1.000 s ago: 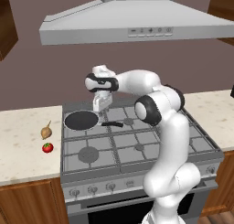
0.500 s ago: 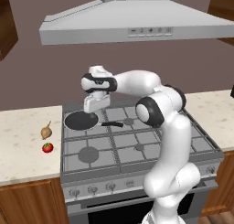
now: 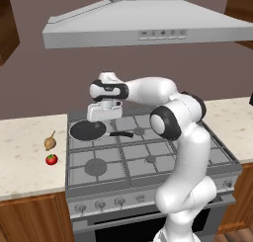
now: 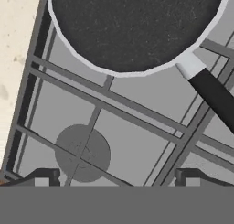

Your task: Place the pan on the rear left burner on the stove. Then place the tomato and the onion in the pan and turn on the rear left burner.

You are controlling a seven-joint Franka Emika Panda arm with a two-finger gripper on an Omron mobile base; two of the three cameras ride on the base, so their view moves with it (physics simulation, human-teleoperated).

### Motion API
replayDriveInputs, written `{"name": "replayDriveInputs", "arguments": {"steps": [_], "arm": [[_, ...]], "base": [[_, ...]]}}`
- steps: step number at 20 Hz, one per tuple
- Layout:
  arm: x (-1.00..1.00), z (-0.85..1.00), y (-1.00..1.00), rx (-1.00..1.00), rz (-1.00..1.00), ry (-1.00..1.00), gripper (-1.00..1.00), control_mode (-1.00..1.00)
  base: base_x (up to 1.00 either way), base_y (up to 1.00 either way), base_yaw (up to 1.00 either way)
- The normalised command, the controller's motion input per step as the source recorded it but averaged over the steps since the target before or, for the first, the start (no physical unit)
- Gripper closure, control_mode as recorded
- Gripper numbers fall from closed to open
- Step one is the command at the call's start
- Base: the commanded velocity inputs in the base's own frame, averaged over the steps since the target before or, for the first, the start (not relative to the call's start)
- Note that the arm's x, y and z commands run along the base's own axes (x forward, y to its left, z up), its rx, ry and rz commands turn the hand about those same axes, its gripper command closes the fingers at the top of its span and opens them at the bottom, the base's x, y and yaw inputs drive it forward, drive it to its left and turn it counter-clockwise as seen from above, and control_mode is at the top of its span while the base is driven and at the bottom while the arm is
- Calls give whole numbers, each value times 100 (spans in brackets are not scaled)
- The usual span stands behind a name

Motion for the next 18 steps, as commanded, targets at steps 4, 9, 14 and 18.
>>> {"name": "replayDriveInputs", "arguments": {"steps": [4, 9, 14, 18], "arm": [[-37, 1, 43, -4, -21, -4, -100, -100], [-25, 5, 62, -8, -19, -8, -100, -100], [-25, 18, 55, -6, -16, -3, -100, -100], [-6, 15, 50, -5, -12, 0, -100, -100]], "base": [[0, 0, 0], [0, 0, 0], [0, 0, 0], [0, 0, 0]]}}
